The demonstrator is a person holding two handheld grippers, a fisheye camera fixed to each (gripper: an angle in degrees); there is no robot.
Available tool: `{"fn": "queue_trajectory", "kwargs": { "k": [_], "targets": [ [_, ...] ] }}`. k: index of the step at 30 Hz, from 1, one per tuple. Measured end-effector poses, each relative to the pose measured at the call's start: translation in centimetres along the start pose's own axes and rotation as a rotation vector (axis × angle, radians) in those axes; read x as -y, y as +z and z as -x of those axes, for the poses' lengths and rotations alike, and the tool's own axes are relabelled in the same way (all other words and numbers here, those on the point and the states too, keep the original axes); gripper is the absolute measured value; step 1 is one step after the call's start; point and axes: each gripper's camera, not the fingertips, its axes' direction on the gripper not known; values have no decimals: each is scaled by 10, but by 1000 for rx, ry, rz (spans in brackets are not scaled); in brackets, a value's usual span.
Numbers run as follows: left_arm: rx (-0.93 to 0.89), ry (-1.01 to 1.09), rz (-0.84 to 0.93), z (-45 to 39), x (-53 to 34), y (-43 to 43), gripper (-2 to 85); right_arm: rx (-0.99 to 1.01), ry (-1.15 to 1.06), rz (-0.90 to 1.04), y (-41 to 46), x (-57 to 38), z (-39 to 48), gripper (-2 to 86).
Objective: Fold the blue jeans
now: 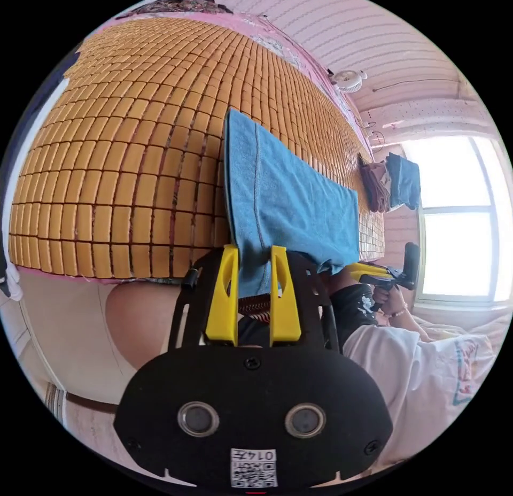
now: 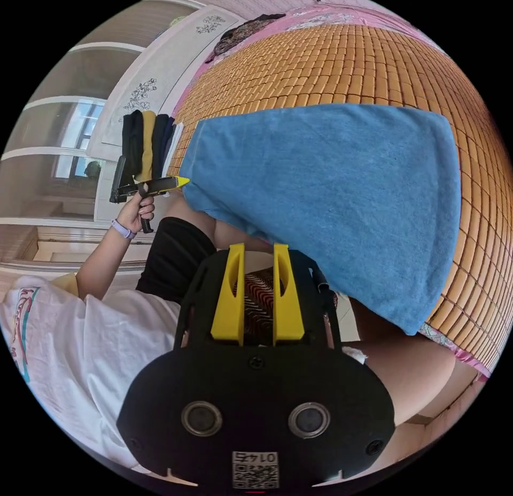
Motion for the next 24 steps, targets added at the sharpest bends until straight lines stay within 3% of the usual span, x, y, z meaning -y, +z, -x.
{"fn": "queue_trajectory", "kwargs": {
  "k": [5, 10, 15, 20, 24],
  "targets": [
    [188, 223, -149, -78, -23, -24, 40, 55, -179, -39, -6, 41, 46, 86],
    [248, 419, -125, -144, -36, 3, 38, 162, -255, -42, 0, 90, 89, 111],
    [327, 447, -71, -165, -41, 35, 37, -104, -363, 30, 27, 131, 140, 138],
    [324, 401, -49, -155, -43, 47, 33, -450, -541, 290, 105, 142, 174, 139],
    [306, 356, -42, -141, -44, 47, 23, -435, -551, 262, 105, 137, 170, 112]
  ]
}}
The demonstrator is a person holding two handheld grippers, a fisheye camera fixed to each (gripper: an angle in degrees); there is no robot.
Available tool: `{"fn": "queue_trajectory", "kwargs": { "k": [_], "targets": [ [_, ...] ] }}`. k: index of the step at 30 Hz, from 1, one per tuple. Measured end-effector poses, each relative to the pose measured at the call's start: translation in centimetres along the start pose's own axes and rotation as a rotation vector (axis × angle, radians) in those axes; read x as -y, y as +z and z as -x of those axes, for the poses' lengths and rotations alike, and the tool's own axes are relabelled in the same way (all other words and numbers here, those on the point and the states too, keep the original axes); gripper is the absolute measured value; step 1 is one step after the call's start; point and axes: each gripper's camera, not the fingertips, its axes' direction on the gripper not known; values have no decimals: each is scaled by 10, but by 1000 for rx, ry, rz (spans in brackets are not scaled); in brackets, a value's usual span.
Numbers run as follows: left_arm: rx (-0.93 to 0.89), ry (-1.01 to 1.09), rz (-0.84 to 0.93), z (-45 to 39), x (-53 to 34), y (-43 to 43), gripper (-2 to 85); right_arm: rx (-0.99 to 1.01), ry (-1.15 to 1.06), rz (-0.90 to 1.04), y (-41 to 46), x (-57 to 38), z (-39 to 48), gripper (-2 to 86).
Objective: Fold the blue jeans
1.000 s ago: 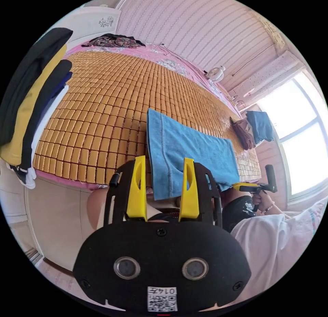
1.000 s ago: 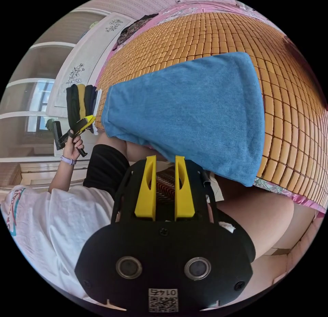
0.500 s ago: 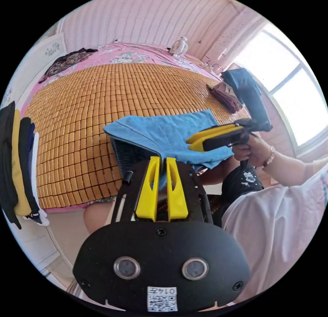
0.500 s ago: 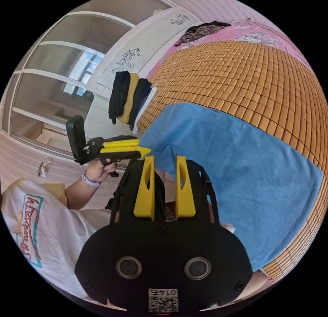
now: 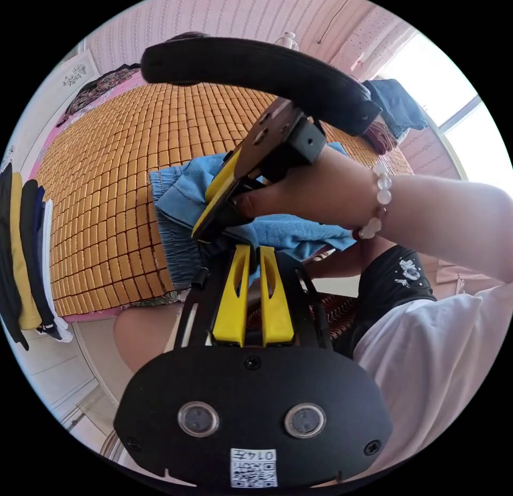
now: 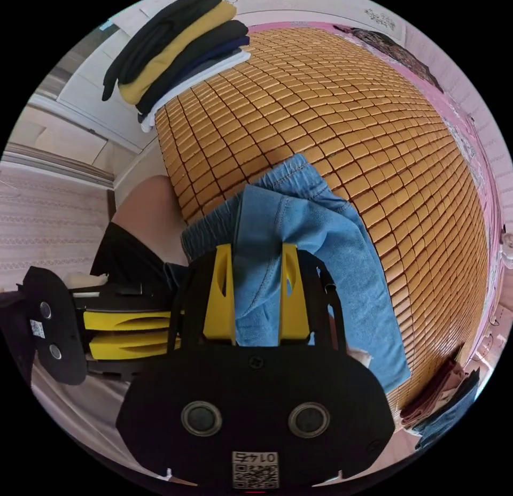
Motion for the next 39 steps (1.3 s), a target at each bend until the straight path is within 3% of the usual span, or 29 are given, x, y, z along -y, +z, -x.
{"fn": "queue_trajectory", "kwargs": {
  "k": [2, 6, 11, 16, 20, 22, 24, 28, 30, 33, 39],
  "targets": [
    [-13, -16, -12, 5, -2, -2, 18, 60, 70, -91, -12, -21, -19, 53],
    [-83, 0, -90, 9, -4, -17, 3, 259, 197, -189, -28, -63, -57, 39],
    [-354, 161, -240, -23, 18, -51, -4, 463, 363, -608, -112, -196, -102, 31],
    [-612, 531, -419, -113, 73, -117, -6, 396, 439, -927, -236, -348, -115, 28],
    [-754, 669, -629, -136, 91, -192, -6, 221, 265, -1059, -339, -382, -78, 27],
    [-741, 625, -663, -116, 90, -201, -6, 190, 207, -1029, -351, -362, -71, 27],
    [-714, 456, -591, -65, 85, -185, -6, 212, 176, -938, -339, -323, -75, 27],
    [-694, 67, -414, 47, 56, -127, -7, 437, 173, -649, -233, -192, -86, 27],
    [-578, -169, -315, 114, 29, -84, -7, 421, 214, -506, -171, -137, -76, 27],
    [-508, -355, -172, 167, 8, -33, -7, 361, 259, -352, -90, -78, -50, 27],
    [-536, -339, -246, 183, 13, -25, -6, 238, 306, -362, -92, -46, -25, 31]
  ]
}}
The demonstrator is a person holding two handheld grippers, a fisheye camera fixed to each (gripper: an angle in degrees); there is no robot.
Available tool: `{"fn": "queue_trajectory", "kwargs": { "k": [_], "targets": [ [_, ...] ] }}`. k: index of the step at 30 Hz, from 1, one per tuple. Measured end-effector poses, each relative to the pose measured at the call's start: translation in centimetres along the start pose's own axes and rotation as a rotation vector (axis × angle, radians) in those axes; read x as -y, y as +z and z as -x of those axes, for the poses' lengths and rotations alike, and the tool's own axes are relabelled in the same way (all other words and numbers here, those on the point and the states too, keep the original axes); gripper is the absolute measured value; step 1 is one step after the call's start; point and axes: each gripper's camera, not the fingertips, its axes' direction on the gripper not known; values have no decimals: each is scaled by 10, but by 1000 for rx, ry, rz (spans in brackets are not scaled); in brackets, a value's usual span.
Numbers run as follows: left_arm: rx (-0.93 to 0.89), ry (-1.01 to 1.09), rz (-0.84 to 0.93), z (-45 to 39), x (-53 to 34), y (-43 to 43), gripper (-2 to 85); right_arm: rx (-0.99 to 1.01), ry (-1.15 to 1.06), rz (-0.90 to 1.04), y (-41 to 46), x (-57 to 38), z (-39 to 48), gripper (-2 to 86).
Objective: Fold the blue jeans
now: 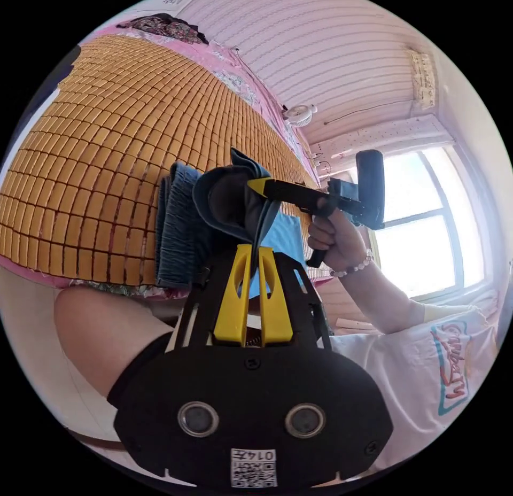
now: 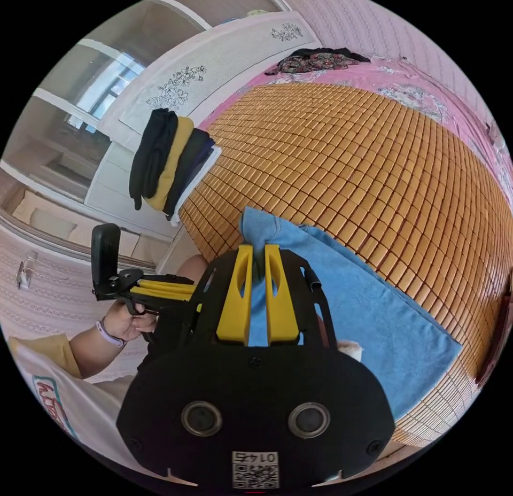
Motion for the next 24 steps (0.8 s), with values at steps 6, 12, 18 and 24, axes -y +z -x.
{"fn": "queue_trajectory", "kwargs": {
  "k": [6, 12, 18, 24],
  "targets": [
    [138, 175, -33, -28, 10, 0, 1, -56, -28, -234, -31, -8, 32, 58],
    [142, -191, 52, 76, -6, 34, 43, 56, -21, -76, 9, 10, 15, 85],
    [249, -114, 51, 58, -25, 44, 28, -41, -63, -5, -4, -31, -2, 71],
    [349, 241, 134, -23, -33, 103, -8, -271, 48, 151, -10, -90, -32, 7]
  ]
}}
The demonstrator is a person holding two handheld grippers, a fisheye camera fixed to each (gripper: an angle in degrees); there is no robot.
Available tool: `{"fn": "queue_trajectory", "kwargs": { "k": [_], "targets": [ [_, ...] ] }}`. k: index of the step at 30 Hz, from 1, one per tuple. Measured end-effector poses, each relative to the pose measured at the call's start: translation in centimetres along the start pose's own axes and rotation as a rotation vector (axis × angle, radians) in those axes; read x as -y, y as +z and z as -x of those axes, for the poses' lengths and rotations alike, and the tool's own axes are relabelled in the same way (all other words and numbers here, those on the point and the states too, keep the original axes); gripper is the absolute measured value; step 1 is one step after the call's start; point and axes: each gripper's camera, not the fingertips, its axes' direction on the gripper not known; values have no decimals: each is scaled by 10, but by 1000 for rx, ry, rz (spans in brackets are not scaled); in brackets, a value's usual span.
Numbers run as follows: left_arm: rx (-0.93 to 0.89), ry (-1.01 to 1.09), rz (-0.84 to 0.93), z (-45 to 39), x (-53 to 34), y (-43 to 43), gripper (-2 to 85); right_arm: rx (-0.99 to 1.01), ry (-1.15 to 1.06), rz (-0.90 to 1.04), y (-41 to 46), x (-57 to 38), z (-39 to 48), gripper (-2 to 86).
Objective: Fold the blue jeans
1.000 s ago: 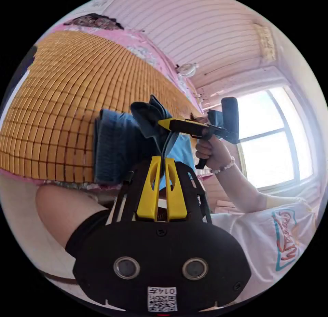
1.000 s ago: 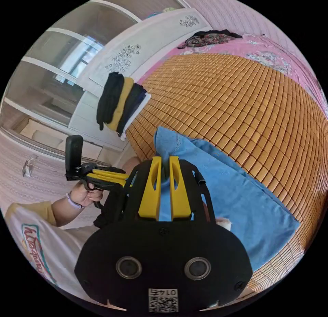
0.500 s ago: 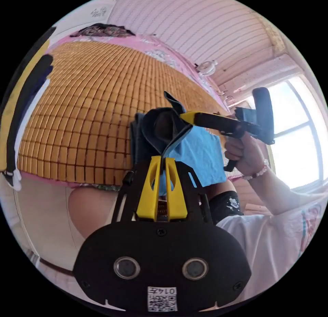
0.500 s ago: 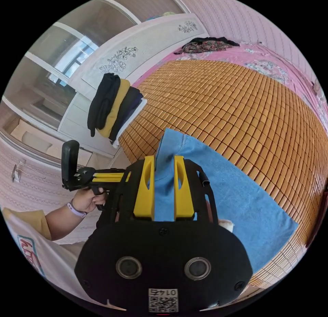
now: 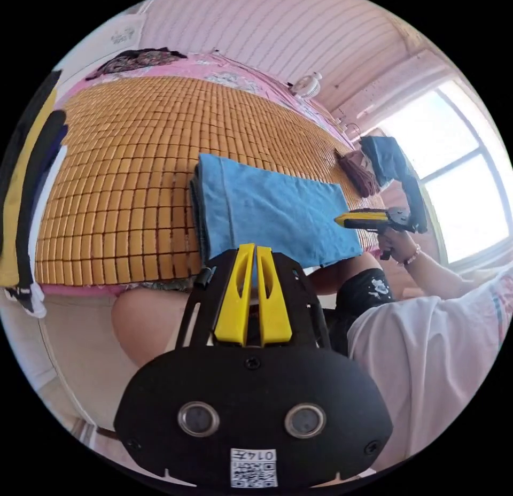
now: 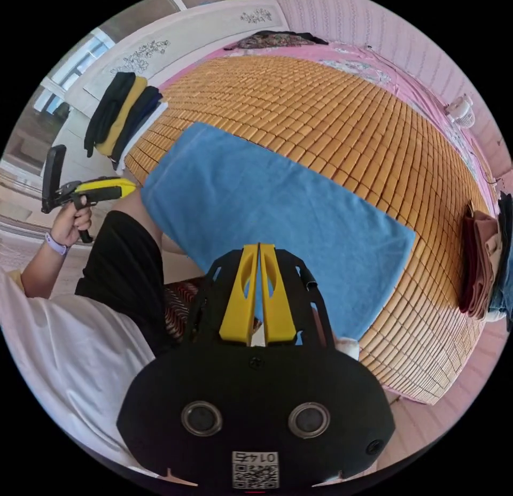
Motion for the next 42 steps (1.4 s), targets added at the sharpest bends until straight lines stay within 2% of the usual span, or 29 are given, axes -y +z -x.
{"fn": "queue_trajectory", "kwargs": {
  "k": [2, 6, 10, 12, 14, 19, 21, 22, 24, 26, 29, 31, 33, 36, 38, 42],
  "targets": [
    [-34, 102, 64, -34, 9, 32, -9, 1, -25, 130, 19, -7, 1, 1],
    [-78, 327, 176, -115, 24, 106, -10, -73, -87, 199, 41, -10, 18, -2],
    [-3, 456, 242, -162, 31, 160, -10, -84, -35, 174, 38, -6, 18, -4],
    [54, 511, 274, -176, 33, 182, -10, -135, -45, 82, 18, -3, 18, -4],
    [87, 532, 286, -179, 32, 194, -10, -214, -105, -3, -2, 13, 17, -4],
    [111, 571, 309, -190, 25, 221, -10, -136, -183, 42, 12, 87, 3, -5],
    [145, 607, 311, -200, 21, 230, -10, -172, -205, 100, 32, 111, 0, -5],
    [151, 613, 309, -202, 20, 232, -10, -182, -228, 200, 53, 122, -3, -5],
    [166, 616, 290, -207, 16, 240, -10, -143, -248, 200, 52, 131, -10, -6],
    [153, 587, 282, -207, 15, 244, -10, -75, -270, 344, 49, 153, -27, -7],
    [117, 546, 287, -205, 16, 250, -10, -110, -238, 300, 39, 169, -46, -6],
    [104, 550, 291, -205, 14, 255, -10, -86, -211, 338, 54, 168, -58, -7],
    [89, 543, 295, -205, 15, 260, -10, -65, -180, 297, 50, 161, -68, -8],
    [32, 521, 311, -203, 21, 257, -10, 37, -127, 109, 19, 122, -93, -8],
    [-31, 528, 292, -202, 26, 250, -9, 140, -2, -83, -18, 59, -129, -6],
    [-53, 550, 245, -202, 61, 244, -5, 148, 261, -183, -43, -61, -189, 21]
  ]
}}
